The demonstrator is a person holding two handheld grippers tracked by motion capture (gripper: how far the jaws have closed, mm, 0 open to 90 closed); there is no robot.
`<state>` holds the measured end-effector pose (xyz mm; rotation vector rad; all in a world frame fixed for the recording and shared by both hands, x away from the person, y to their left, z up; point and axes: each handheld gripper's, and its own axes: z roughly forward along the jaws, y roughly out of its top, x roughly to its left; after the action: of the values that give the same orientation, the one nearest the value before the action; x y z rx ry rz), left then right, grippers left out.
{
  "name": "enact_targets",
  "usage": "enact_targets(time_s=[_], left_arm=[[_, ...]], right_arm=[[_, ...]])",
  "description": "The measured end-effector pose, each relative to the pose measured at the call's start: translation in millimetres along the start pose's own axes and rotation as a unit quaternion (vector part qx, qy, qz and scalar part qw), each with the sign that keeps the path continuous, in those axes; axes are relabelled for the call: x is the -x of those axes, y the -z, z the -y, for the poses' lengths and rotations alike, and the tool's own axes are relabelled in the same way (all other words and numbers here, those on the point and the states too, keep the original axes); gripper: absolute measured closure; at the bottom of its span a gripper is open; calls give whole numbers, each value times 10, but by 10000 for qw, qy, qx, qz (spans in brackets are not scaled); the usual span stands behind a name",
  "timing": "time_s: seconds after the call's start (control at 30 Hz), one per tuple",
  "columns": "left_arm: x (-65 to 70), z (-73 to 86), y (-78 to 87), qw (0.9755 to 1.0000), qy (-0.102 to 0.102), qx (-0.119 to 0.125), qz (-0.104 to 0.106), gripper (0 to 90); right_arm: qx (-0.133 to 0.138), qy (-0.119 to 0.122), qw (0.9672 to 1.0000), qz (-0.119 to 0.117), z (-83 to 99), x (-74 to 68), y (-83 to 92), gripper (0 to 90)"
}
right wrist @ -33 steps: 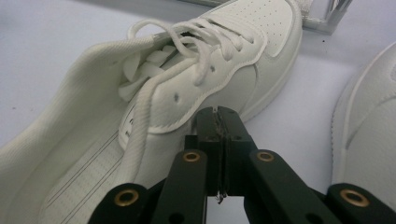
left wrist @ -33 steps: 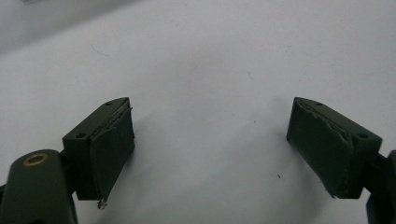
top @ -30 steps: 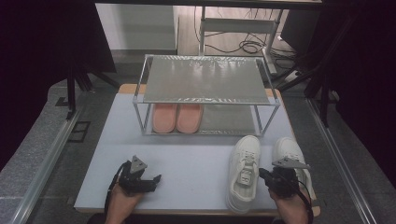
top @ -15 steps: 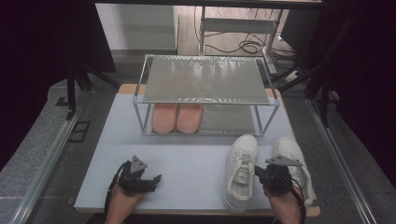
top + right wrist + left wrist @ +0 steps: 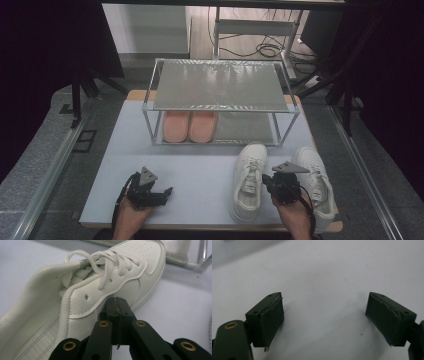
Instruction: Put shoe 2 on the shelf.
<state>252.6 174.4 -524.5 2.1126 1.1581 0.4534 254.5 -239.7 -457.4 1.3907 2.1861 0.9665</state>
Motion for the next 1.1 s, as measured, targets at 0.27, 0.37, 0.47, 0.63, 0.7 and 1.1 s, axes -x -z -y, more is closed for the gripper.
enact_targets(time_s=[0.27, 0.37, 0.47, 0.63, 0.7, 1.1], left_arm=[[0, 0, 0, 10000, 4, 2, 1, 150], [0, 0, 0, 10000, 4, 2, 2, 150], [1, 0, 0, 10000, 3, 2, 0, 151], [1, 1, 0, 10000, 2, 3, -1, 151], [1, 0, 0, 10000, 3, 2, 0, 151], [0, 0, -1, 10000, 7, 3, 4, 150]], right_arm=[[-39, 119, 9996, -247, -47, -92, -197, 900], [-31, 195, 9993, -307, -76, -135, -236, 900], [-46, 175, 9993, -320, -84, -119, -254, 900], [-49, 13, 9999, -155, -80, -43, -305, 900], [-54, -8, 9999, -115, -83, -33, -313, 900], [-199, -140, 9992, 332, -146, 148, -608, 900]])
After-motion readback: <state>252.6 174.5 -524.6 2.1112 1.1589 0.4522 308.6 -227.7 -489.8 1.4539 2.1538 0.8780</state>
